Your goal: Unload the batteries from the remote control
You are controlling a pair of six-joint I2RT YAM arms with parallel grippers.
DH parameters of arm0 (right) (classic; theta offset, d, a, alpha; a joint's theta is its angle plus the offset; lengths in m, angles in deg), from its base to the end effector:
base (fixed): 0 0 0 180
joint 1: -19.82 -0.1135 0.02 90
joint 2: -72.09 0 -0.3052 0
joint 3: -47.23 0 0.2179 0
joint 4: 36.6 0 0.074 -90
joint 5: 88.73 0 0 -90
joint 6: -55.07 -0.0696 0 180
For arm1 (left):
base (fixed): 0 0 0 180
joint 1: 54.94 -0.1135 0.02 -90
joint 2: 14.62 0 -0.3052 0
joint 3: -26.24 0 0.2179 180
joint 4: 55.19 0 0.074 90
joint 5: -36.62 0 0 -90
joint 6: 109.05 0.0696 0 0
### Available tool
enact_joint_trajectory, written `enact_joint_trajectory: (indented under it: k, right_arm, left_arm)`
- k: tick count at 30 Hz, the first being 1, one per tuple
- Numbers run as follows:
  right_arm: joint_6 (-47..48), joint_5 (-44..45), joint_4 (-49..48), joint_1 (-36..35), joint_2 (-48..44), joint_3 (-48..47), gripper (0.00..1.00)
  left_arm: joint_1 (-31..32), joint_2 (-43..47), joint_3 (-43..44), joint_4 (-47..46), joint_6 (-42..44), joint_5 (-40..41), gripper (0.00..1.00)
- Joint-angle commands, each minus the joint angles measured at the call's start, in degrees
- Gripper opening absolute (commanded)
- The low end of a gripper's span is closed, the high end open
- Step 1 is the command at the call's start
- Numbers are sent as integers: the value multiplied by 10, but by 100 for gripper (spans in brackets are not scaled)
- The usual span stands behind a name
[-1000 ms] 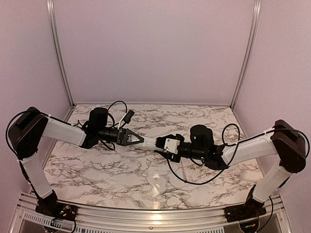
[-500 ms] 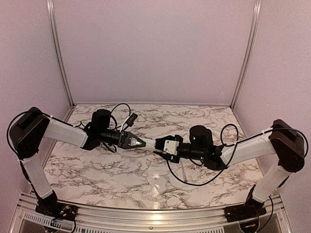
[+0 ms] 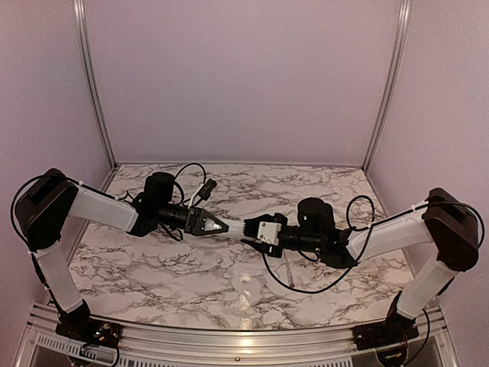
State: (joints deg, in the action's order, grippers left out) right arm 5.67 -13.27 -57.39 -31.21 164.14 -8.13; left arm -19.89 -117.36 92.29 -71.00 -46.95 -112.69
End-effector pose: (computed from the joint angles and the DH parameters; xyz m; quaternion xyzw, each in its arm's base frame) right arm 0.2013 0.2766 0.2496 -0.6209 0.4971 0.1549 0.5860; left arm 0.2639 -0.2582 0.2420 0.3248 0.6968 -0.6049 0.2077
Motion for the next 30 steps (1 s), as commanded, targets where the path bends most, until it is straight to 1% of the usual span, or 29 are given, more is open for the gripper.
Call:
enact_joint_trajectory:
  k: [1,4,5,7,8,10,12,13,14,15,17,22,26,30]
  right_arm:
    - [2,-11,-14,0,10,-12,15]
    - [2,-10,-13,0,11,-12,15]
    - [1,-9,-11,0,13,-14,16]
    - [-5,-3,-7,0,16,-18,18]
    - [-14,7,0,0,20,-25,19]
    - [-27,27,11,0,28,-36,23]
    - [-43,50,20,0,36,-47,30]
    - [-53,63,26,0,40,-54,38]
    - [-64,76,34,0,42,-62,53]
    - [-74,89,43,0,44,-69,63]
    - [-85,104,52,0,46,-76,70]
    - [-115,134,40,0,20,-60,82]
    - [-149,181,53,0,-1,-57,86]
    - [-181,221,58,0,-30,-45,86]
  left_arm:
    - [7,-9,15,10,10,-15,38]
    - [7,-9,16,7,10,-16,23]
    - [7,-8,16,3,9,-17,17]
    - [7,-8,15,-6,4,-14,5]
    - [7,-8,15,-12,0,-10,1]
    - [7,-9,16,-17,-4,0,0]
    - [7,-10,18,-17,-5,8,0]
    - [7,-11,19,-17,-6,12,0]
    - [7,-9,20,-16,-6,16,0]
    - [7,-8,21,-15,-5,23,0]
    - [7,0,18,-7,3,39,0]
    - [6,22,9,0,30,78,0]
    - [5,29,2,0,41,132,0]
    - [3,25,1,-24,33,148,0]
